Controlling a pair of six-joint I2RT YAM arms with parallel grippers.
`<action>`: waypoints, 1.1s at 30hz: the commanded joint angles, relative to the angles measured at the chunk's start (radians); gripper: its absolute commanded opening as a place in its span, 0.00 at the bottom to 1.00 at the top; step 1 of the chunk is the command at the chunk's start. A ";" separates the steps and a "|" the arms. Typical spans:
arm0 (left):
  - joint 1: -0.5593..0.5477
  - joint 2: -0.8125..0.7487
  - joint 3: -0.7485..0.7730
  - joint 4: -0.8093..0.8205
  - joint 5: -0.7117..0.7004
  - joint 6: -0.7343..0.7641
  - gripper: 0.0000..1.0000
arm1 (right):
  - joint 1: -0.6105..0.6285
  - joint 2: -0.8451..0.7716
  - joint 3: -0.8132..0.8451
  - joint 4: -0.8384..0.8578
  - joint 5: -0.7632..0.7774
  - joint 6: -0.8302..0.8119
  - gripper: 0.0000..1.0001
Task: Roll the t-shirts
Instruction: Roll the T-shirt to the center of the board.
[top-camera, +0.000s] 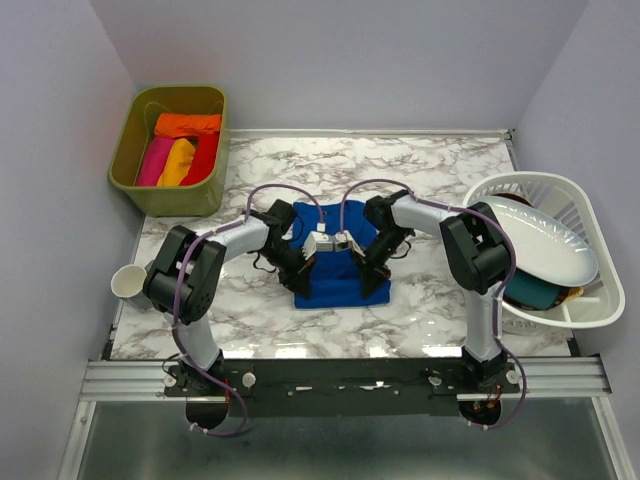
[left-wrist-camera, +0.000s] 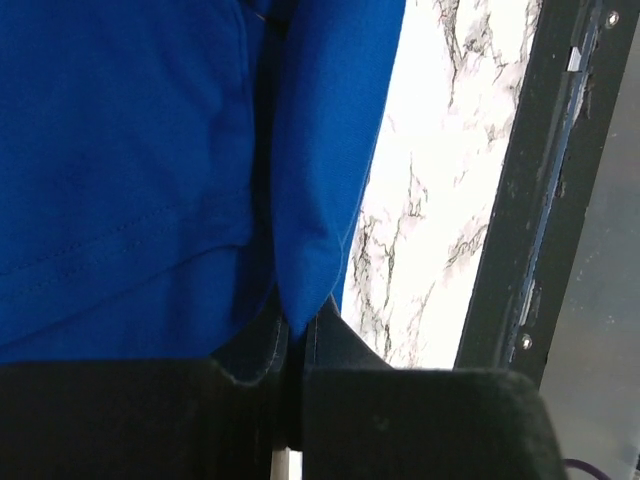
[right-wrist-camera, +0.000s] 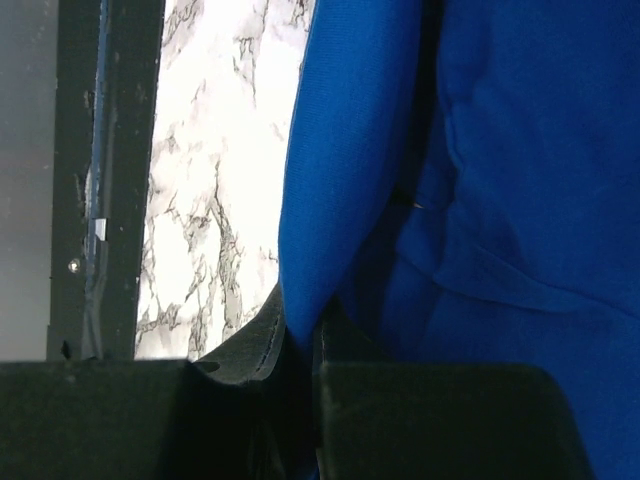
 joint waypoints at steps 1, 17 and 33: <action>0.018 0.052 0.012 -0.099 -0.093 -0.001 0.07 | -0.001 0.078 0.052 -0.152 0.078 0.007 0.10; 0.186 -0.141 -0.062 -0.108 -0.309 0.001 0.43 | -0.001 0.325 0.285 -0.201 0.185 0.293 0.11; -0.206 -0.862 -0.163 0.113 -0.424 0.111 0.81 | 0.008 0.457 0.417 -0.218 0.277 0.495 0.12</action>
